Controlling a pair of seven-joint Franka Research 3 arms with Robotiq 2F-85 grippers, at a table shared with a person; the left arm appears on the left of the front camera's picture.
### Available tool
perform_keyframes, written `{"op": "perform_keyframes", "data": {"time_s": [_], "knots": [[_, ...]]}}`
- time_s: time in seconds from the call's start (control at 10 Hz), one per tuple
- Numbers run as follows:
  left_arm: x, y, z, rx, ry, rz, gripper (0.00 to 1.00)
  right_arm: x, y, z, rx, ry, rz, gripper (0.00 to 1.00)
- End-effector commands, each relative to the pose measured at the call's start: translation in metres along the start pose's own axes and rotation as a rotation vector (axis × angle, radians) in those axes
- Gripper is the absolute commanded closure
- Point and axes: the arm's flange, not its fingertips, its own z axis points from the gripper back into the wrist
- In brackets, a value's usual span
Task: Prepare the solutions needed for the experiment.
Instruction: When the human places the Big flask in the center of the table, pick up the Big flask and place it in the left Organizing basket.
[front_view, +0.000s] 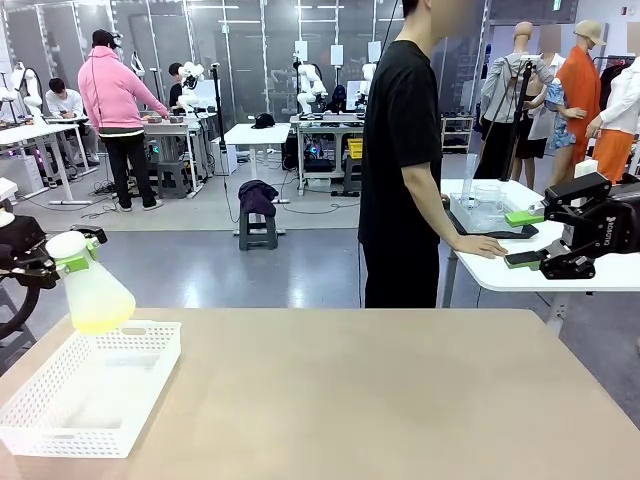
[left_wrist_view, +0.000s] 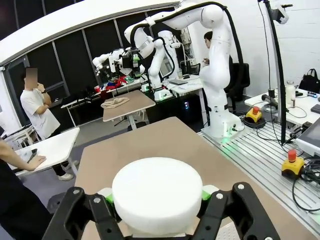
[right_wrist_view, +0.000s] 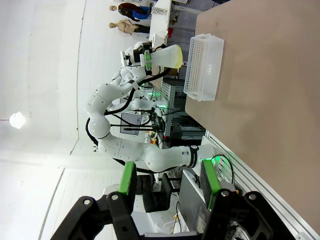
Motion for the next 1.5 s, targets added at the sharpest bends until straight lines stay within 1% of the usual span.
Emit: {"op": "perform_keyframes", "data": {"time_s": [0.0, 0.1, 0.2, 0.3, 0.5, 0.7, 0.9, 1.0, 1.3, 1.4], "knots": [[0.004, 0.002, 0.002, 0.001, 0.003, -0.019, 1.00, 0.000, 0.001, 0.000, 0.006, -0.002, 0.012, 0.35], [0.000, 0.000, 0.000, 0.000, 0.000, 0.000, 0.78, 0.000, 0.001, 0.000, 0.006, -0.002, 0.012, 0.35], [-0.020, 0.003, 0.005, -0.037, -0.027, 0.023, 0.78, 0.000, 0.001, 0.000, 0.006, -0.002, 0.012, 0.35], [-0.034, 0.001, 0.012, -0.026, -0.015, 0.035, 0.78, 0.000, 0.001, 0.000, 0.006, -0.002, 0.012, 0.35], [-0.055, -0.002, 0.025, -0.029, -0.044, 0.049, 0.78, 0.000, 0.001, 0.000, 0.006, -0.002, 0.012, 0.35], [-0.077, -0.008, 0.027, -0.052, -0.028, 0.093, 0.78, 0.000, 0.001, 0.000, 0.006, -0.002, 0.012, 0.35], [-0.100, -0.011, 0.020, -0.068, -0.064, 0.159, 0.78, 0.000, 0.001, 0.000, 0.006, -0.002, 0.012, 0.35], [-0.109, -0.010, 0.016, -0.074, -0.045, 0.189, 0.78, 0.000, 0.001, 0.000, 0.006, -0.002, 0.012, 0.35], [-0.124, -0.009, 0.010, -0.089, -0.059, 0.225, 0.78, 0.000, 0.001, 0.000, 0.006, -0.002, 0.012, 0.35], [-0.130, -0.008, 0.008, -0.091, -0.022, 0.244, 0.78, 0.000, 0.001, 0.000, 0.006, -0.002, 0.012, 0.35]]}}
